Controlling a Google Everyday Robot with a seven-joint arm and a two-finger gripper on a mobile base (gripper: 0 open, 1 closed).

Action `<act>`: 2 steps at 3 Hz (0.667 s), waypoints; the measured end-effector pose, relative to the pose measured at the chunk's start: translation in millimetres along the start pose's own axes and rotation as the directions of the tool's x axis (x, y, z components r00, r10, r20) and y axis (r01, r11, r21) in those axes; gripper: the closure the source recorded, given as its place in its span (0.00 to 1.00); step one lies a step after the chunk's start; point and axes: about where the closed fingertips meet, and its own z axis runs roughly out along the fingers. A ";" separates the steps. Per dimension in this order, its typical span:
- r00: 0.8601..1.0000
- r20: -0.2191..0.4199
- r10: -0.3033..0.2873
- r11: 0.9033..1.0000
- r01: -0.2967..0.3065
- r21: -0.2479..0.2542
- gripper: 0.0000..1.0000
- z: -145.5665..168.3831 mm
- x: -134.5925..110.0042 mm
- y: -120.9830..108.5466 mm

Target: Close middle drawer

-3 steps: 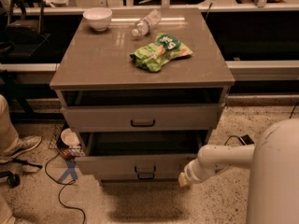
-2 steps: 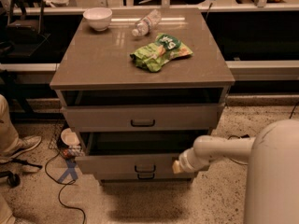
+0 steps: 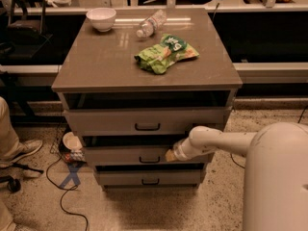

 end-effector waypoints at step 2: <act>0.999 0.038 -0.001 1.000 0.001 0.014 1.00 -8.0 -7.4 -3.2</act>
Offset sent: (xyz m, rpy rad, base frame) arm -0.0811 -0.1046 0.0037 -0.0786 0.0299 -0.1694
